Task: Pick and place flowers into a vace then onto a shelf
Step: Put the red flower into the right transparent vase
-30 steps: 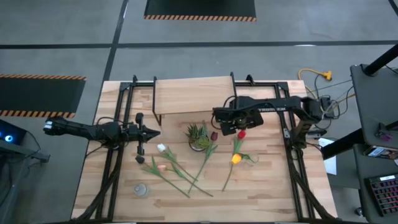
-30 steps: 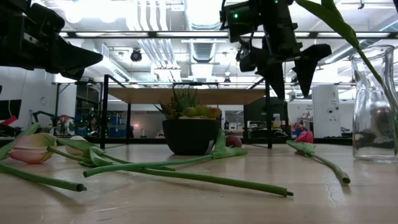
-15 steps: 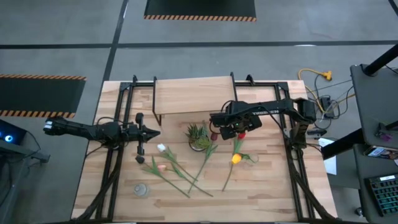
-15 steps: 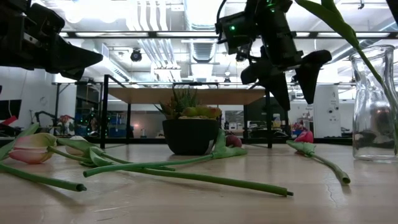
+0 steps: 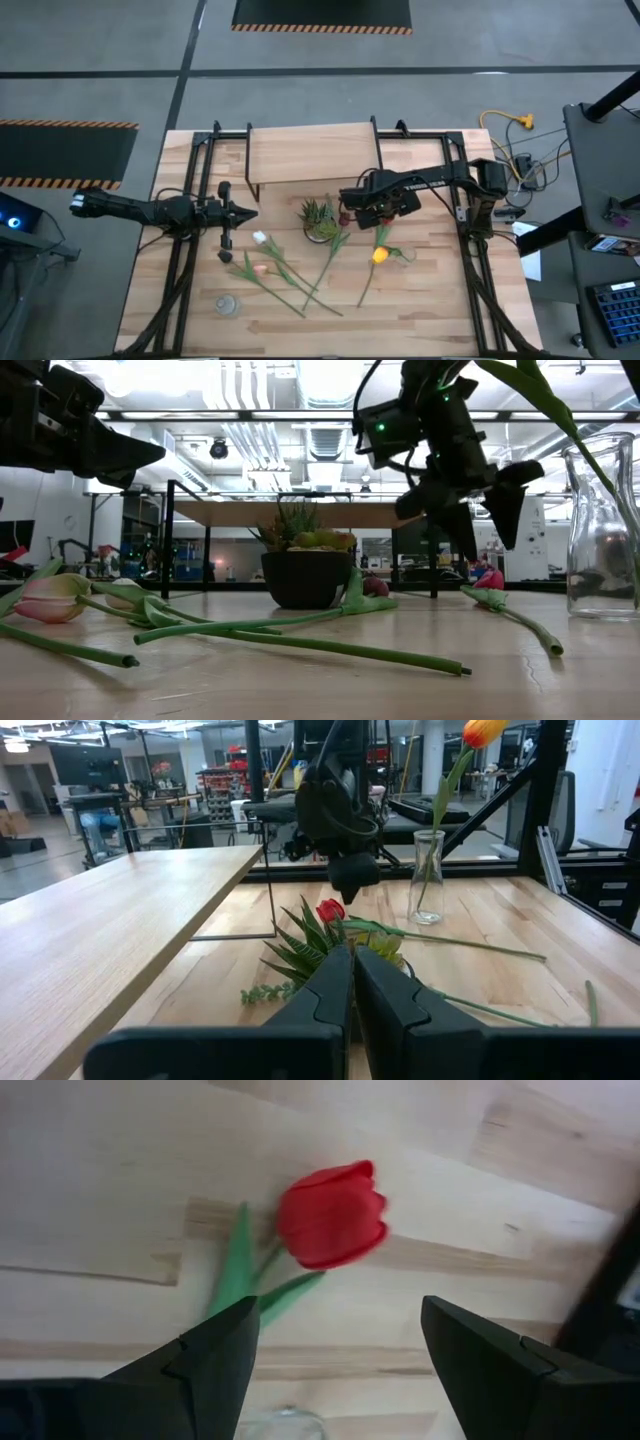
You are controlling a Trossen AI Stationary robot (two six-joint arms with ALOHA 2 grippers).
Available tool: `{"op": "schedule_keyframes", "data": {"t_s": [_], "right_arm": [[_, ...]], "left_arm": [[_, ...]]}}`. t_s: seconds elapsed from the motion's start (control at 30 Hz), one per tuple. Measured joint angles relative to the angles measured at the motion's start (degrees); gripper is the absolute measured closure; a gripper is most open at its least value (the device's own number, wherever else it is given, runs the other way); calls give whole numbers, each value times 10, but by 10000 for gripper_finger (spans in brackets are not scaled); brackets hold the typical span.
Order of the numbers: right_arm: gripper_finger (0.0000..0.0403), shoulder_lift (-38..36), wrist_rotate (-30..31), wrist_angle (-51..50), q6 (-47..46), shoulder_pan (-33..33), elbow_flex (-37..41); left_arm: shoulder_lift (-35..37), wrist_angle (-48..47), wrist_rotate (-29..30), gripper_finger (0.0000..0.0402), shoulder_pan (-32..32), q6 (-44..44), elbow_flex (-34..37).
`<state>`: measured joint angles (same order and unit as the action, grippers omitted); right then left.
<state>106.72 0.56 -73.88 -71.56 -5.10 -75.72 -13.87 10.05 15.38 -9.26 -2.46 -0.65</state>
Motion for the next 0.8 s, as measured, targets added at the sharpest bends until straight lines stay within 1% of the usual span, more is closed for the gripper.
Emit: {"op": "schedule_keyframes", "data": {"t_s": [0.1,0.43,0.6,0.8], "right_arm": [[131,0,-8,31,9,1,9],[138,0,-12,42,11,3,25],[137,-1,-39,50,11,3,51],[141,-1,-41,101,13,2,85]], "left_arm": [[0,0,0,402,0,0,0],[0,0,0,402,0,0,0],[0,0,0,402,0,0,0],[0,0,0,402,0,0,0]]}}
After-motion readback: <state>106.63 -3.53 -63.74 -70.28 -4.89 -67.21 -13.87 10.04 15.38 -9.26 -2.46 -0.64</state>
